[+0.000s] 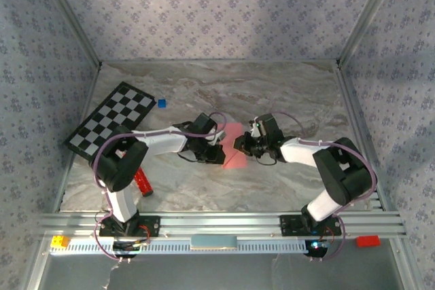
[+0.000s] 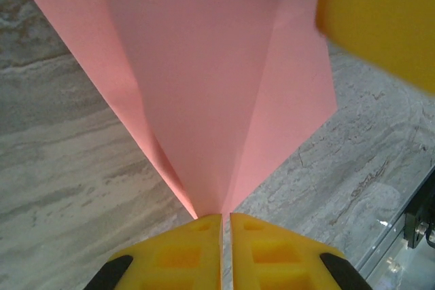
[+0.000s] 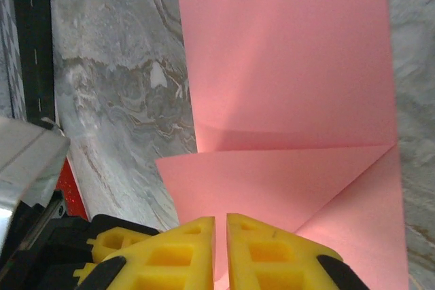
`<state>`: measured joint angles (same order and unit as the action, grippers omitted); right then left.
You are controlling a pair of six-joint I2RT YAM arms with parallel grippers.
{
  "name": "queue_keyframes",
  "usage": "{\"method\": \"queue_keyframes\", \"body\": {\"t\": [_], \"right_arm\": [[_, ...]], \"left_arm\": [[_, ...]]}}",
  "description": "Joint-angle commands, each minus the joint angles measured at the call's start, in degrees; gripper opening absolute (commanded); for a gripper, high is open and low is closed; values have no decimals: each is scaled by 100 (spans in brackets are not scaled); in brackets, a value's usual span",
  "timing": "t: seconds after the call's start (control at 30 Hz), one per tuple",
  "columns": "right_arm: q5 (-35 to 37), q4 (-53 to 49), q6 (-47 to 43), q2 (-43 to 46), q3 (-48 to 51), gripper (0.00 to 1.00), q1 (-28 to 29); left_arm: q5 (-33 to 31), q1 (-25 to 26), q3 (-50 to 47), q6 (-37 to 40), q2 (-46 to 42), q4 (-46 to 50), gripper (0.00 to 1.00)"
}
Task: Fold a paper plane with a square sheet of paper (pick it up from the middle)
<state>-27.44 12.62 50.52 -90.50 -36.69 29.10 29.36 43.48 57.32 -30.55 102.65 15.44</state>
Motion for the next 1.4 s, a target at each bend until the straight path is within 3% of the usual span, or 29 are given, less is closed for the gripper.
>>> {"method": "queue_keyframes", "body": {"t": [0.0, 0.87, 1.1, 1.37], "right_arm": [[89, 109, 95, -260, -80, 12, 77], [198, 212, 214, -623, -165, 10, 93], [687, -505, 135, -769, -200, 7, 43], [583, -135, 259, -675, -32, 6, -16]], "left_arm": [[167, -25, 181, -22, 132, -113, 11], [153, -24, 94, 14, 253, -207, 13], [77, -33, 60, -11, -297, -230, 24], [83, -163, -68, -204, -420, -97, 15]]}}
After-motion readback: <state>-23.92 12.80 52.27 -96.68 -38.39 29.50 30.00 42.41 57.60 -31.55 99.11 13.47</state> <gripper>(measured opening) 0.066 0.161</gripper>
